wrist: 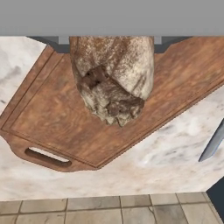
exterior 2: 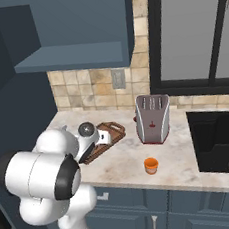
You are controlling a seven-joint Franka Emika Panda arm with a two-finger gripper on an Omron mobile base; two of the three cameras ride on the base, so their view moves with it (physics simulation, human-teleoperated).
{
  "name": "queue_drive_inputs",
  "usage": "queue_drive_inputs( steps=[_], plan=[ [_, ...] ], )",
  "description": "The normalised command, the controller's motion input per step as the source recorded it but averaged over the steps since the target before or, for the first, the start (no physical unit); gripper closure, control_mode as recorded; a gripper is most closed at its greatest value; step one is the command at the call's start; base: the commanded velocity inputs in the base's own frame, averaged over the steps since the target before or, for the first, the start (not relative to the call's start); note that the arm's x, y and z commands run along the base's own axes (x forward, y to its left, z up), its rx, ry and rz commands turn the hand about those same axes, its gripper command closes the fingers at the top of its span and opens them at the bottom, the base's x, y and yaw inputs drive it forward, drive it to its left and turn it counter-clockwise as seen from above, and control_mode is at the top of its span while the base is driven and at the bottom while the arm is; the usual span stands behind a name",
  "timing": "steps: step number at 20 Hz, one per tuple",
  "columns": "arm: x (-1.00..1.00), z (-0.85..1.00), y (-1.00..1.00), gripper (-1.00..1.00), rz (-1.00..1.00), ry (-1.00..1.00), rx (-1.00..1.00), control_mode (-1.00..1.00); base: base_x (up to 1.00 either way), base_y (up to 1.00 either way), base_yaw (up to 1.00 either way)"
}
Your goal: Pick the bread, place it on the cutting board, pick the jam, place it on the counter, and close the cabinet.
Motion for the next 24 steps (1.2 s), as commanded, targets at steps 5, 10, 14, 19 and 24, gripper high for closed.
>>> queue_drive_inputs(
  steps=[5,10,14,19,24],
  plan=[
    [0.00,-0.13,0.05,1.00,0.00,0.00,0.00,-1.00,0.00,0.00,0.00],
    [0.00,-0.03,0.05,1.00,0.00,0.00,0.00,-1.00,0.00,0.00,0.00],
    [0.00,0.00,0.04,-1.00,0.00,0.00,0.00,-1.00,0.00,0.00,0.00],
    [0.00,0.00,0.00,-1.00,0.00,0.00,0.00,-1.00,0.00,0.00,0.00],
    [-0.01,0.00,0.00,-1.00,0.00,0.00,0.00,-1.00,0.00,0.00,0.00]
  ],
)
